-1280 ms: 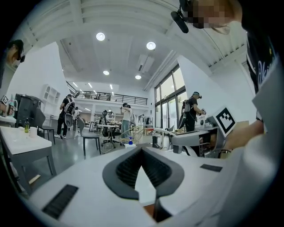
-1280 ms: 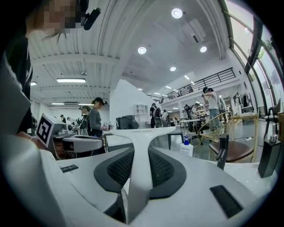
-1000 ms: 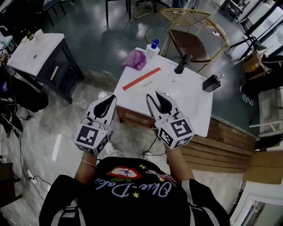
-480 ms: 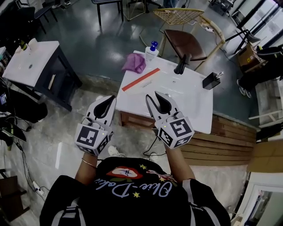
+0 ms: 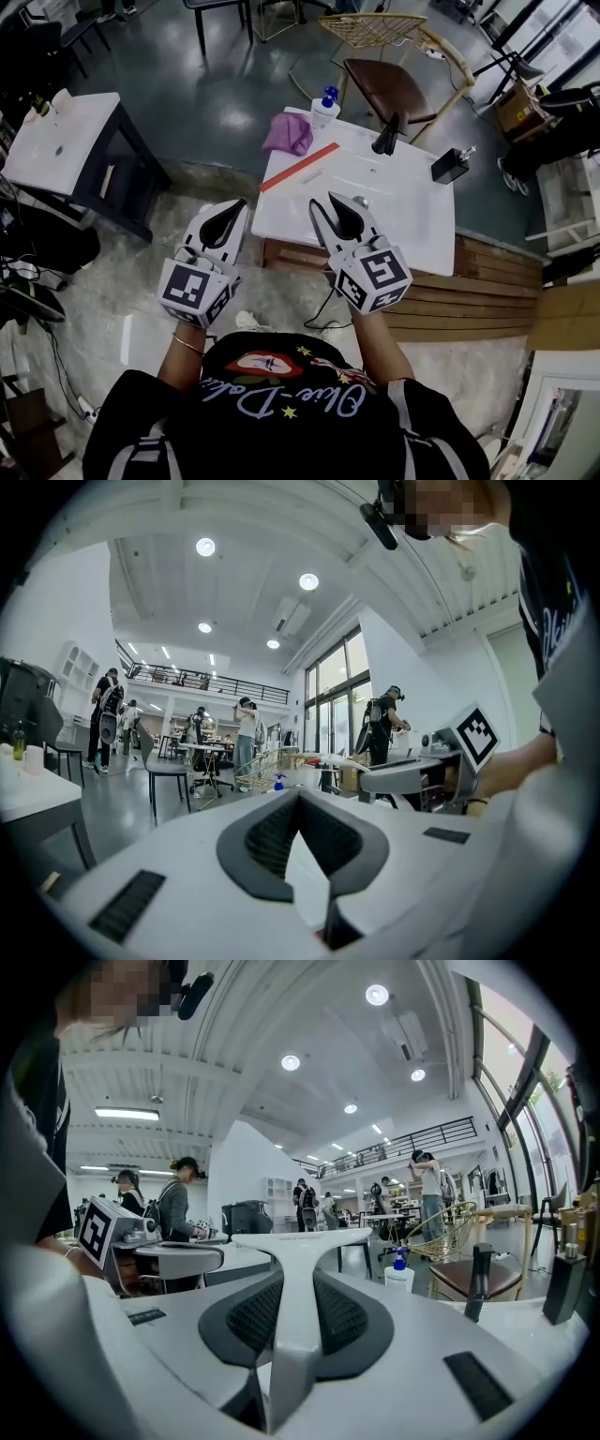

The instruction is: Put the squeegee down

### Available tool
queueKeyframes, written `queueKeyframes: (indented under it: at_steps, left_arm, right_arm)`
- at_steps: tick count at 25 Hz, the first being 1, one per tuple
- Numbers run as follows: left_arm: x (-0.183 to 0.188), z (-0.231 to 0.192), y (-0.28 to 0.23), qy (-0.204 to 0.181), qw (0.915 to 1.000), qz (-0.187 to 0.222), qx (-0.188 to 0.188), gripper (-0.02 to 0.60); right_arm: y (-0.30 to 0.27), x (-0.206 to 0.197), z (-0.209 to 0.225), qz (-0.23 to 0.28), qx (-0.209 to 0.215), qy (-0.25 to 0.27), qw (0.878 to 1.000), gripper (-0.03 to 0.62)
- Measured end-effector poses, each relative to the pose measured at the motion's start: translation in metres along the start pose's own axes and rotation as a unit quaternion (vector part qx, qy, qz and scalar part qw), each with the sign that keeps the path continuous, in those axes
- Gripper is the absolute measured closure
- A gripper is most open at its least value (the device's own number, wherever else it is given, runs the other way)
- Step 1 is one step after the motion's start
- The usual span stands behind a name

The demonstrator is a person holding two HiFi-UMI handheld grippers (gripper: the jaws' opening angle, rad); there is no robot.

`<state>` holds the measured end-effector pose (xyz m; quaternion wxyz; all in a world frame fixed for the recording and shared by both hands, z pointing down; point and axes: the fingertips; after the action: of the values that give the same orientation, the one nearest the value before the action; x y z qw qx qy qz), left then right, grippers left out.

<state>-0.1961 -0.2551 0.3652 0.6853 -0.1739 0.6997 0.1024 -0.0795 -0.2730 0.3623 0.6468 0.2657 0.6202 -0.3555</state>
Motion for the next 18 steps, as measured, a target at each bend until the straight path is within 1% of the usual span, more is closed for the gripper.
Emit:
queueKeyframes:
  at_steps: [10, 18]
  left_arm:
    - [-0.003, -0.021, 0.005, -0.001, 0.9999, -0.006, -0.015, 0.584]
    - [-0.006, -0.039, 0.008, 0.003, 0.9999, -0.006, -0.015, 0.584]
  right_arm:
    - [-0.017, -0.004, -0.012, -0.004, -0.015, -0.004, 1.000, 0.503]
    - [-0.029, -0.004, -0.016, -0.008, -0.023, -0.001, 1.000, 0.504]
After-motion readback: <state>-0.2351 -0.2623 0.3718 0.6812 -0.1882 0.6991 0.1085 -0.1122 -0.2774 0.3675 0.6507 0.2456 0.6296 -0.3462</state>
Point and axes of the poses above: the fingertips, and each gripper's own axes: y backward along the fingers, z to its right, x out of its top, and after that the axes turned 14 degrees about x, right-handed
